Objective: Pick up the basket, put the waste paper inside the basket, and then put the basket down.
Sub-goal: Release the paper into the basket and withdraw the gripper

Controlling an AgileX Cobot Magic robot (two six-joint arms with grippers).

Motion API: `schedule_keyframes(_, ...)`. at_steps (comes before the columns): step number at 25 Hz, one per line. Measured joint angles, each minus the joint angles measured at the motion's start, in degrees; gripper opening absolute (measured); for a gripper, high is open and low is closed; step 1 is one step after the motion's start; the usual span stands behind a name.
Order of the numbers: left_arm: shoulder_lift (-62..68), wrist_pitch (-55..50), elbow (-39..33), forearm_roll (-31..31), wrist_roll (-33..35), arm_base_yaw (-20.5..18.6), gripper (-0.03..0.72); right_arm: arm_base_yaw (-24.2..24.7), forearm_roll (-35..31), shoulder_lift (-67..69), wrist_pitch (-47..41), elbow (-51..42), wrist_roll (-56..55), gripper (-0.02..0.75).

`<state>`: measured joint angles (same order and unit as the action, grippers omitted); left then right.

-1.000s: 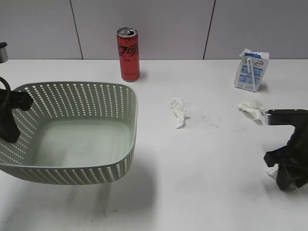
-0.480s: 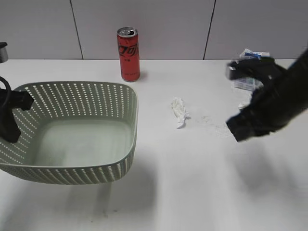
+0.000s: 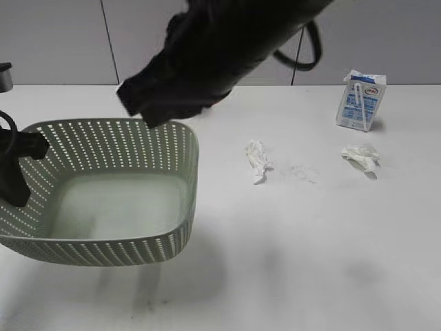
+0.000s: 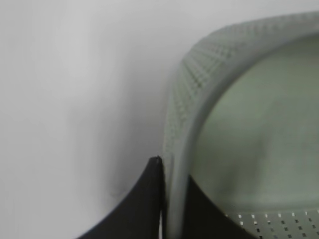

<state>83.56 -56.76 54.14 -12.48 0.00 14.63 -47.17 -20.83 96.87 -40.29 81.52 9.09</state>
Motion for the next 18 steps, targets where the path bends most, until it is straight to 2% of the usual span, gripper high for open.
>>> schedule_keyframes(2, 0.5, -0.2, 0.0, 0.0, 0.0, 0.0, 0.006, -0.7, -1.4, 4.1, -2.1, 2.2, 1.6, 0.081)
schedule_keyframes(3, 0.7, -0.3, 0.0, 0.0, 0.0, 0.0, 0.006, -0.7, -2.1, 6.7, -3.9, 3.3, 2.9, 0.127)
schedule_keyframes(4, 0.8, -0.3, 0.0, -0.1, 0.0, 0.0, 0.006, -0.7, -2.6, 8.4, -5.8, 4.4, 3.6, 0.185)
schedule_keyframes(7, 0.9, -0.3, 0.0, -0.1, 0.0, 0.0, 0.006, -0.7, -3.3, 12.4, -9.7, 7.1, 4.6, 0.437)
schedule_keyframes(10, 0.9, -0.3, 0.0, -0.1, 0.0, 0.0, 0.006, -0.4, -3.5, 13.3, -13.4, 10.1, 4.2, 0.574)
schedule_keyframes(13, 0.9, -0.4, 0.0, -0.1, 0.0, 0.0, 0.006, 1.2, -3.3, 12.9, -18.3, 14.4, 3.3, 0.604)
schedule_keyframes(18, 0.9, -1.3, 0.0, -0.1, 0.0, 0.0, 0.006, 9.7, 0.8, 10.1, -23.7, 17.2, -0.3, 0.603)
